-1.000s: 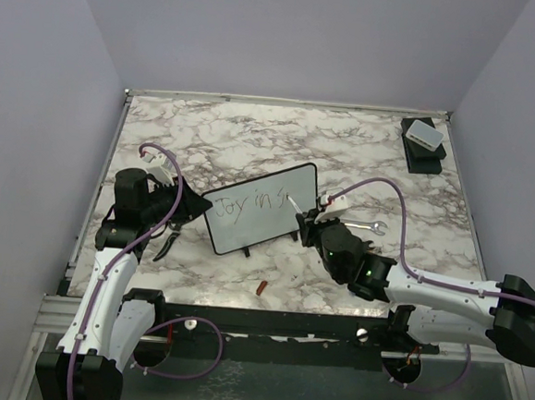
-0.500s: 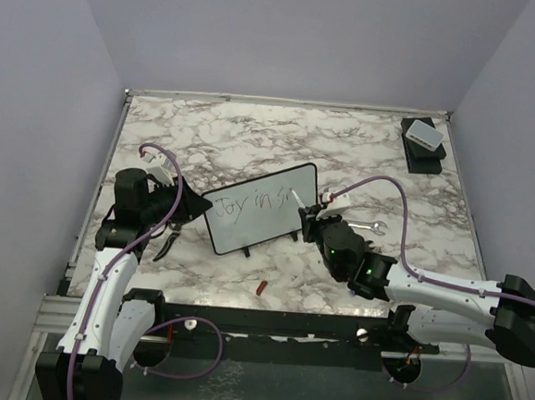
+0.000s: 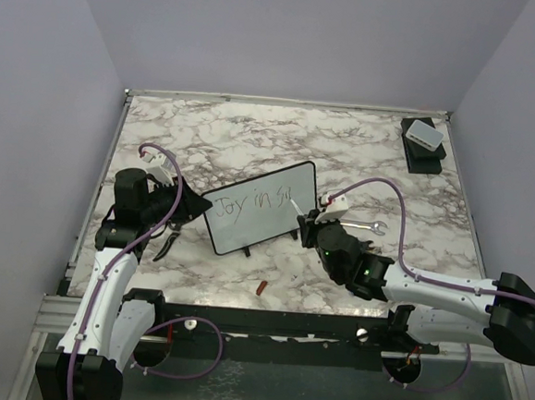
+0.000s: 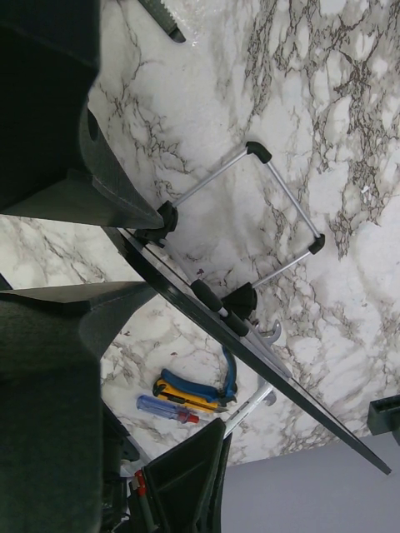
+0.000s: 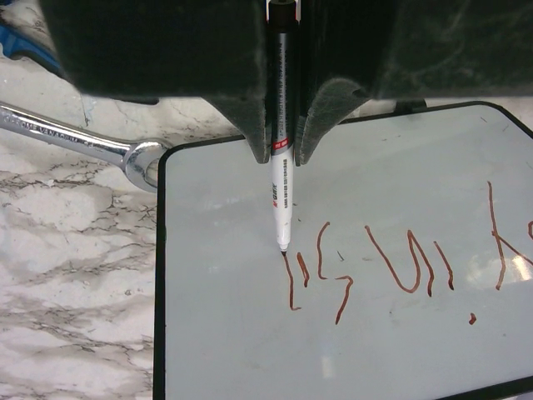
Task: Write a sentence on the whiteboard
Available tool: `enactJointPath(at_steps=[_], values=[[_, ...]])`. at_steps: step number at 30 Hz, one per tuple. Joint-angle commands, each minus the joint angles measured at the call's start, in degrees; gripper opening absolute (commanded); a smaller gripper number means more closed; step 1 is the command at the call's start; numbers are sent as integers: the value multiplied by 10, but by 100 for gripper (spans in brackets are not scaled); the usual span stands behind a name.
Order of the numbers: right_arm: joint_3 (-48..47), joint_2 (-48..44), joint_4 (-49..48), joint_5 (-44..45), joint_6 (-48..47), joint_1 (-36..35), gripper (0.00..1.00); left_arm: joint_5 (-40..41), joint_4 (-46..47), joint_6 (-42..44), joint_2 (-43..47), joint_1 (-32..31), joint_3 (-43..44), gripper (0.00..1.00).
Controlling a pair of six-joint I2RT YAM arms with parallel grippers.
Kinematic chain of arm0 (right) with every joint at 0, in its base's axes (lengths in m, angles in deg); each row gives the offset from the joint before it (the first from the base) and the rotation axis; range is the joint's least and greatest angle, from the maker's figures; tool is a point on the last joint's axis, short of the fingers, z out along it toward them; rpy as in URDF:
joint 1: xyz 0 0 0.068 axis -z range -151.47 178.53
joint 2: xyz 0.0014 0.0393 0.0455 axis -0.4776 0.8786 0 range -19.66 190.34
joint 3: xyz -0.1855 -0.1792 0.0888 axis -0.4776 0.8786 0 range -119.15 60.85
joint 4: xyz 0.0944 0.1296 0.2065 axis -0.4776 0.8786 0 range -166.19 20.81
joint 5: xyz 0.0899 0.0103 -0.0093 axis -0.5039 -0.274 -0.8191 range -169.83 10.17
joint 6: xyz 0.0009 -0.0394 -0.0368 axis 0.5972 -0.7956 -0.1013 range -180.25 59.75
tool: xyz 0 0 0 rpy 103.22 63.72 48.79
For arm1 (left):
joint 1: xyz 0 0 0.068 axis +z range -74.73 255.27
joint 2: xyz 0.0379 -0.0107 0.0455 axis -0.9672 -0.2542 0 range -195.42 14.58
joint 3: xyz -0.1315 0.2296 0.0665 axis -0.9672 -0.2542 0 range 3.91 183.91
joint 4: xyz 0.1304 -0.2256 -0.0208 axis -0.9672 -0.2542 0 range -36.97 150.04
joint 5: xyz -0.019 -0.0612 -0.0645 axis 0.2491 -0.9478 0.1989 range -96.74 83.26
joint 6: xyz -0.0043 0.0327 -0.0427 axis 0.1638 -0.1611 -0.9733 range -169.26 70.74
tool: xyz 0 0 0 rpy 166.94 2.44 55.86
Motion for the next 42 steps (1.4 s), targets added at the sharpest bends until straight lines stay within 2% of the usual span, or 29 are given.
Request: enactJointPath(at_steps=[1,19,29,42], values=[[8,3,20,-2,16,4,1,-2,-3,1,7,-4,-5,33],[-27,5,-60,19,-86,12,0,-2,-3,1,7,-4,-5,33],[-18,-1,-39,30,-71,26,1,-2,-3,1,7,-4,-6,33],[5,6,14,-10,2,26,1,-2,-3,1,7,-4,-5,33]])
